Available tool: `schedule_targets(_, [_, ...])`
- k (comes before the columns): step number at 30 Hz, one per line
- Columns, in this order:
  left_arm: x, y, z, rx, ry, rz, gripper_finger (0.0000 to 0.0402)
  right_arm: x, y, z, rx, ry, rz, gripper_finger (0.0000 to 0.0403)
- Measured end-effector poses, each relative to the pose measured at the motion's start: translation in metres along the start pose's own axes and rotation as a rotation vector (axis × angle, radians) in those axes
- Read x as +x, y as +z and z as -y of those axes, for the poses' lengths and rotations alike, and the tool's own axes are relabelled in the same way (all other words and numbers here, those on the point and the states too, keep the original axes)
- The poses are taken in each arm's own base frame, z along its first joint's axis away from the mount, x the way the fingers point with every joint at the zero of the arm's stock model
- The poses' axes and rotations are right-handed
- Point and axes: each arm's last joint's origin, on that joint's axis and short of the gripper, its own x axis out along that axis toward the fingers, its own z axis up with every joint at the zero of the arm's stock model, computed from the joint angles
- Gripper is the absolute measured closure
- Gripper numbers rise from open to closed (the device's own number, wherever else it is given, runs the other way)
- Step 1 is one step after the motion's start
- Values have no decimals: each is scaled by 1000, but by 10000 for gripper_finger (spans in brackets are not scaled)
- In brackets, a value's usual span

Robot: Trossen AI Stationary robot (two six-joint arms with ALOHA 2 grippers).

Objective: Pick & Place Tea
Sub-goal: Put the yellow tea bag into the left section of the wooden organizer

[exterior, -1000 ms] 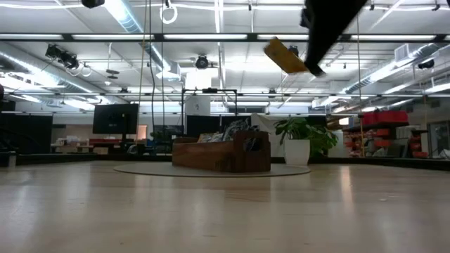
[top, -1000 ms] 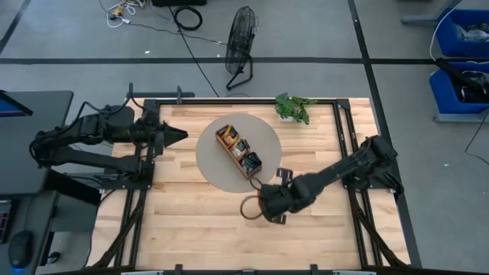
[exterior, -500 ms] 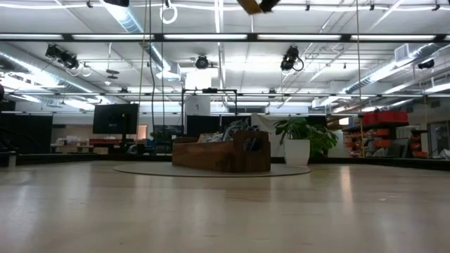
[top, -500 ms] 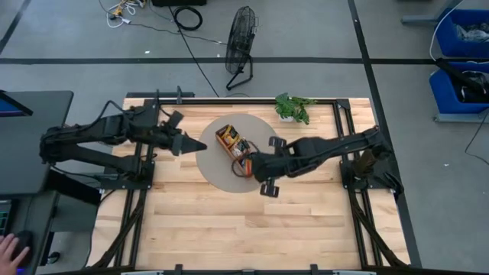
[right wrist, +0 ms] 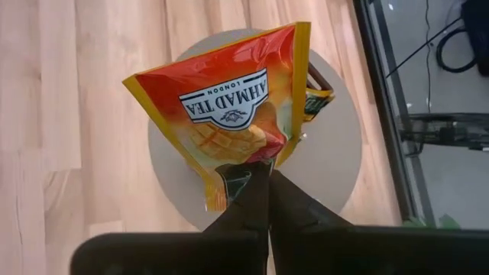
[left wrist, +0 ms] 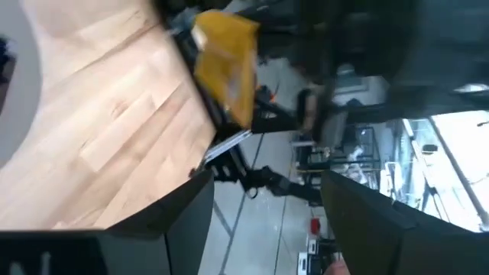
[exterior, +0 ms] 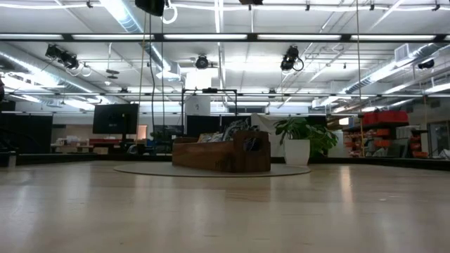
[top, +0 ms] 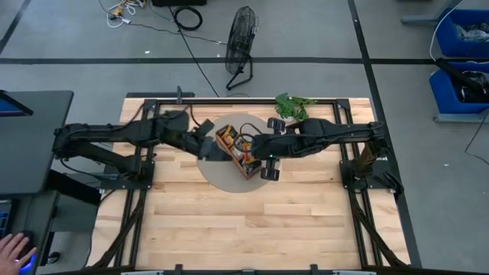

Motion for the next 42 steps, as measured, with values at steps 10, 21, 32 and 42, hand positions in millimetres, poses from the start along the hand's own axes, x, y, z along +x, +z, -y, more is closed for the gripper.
schedule_targets(10, [17, 14, -4, -35, -47, 64, 154, 3, 3, -1, -22, 15, 18, 403])
schedule_targets(21, [20, 23, -14, -58, -19, 40, 154, 10, 7, -5, -26, 29, 30, 403])
schedule_targets(32, [27, 22, -18, -35, -19, -19, 215, 6, 12, -6, -54, 20, 92, 403])
schedule_targets(42, [27, 22, -18, 29, -24, -26, 389, 2, 7, -4, -51, 35, 57, 403])
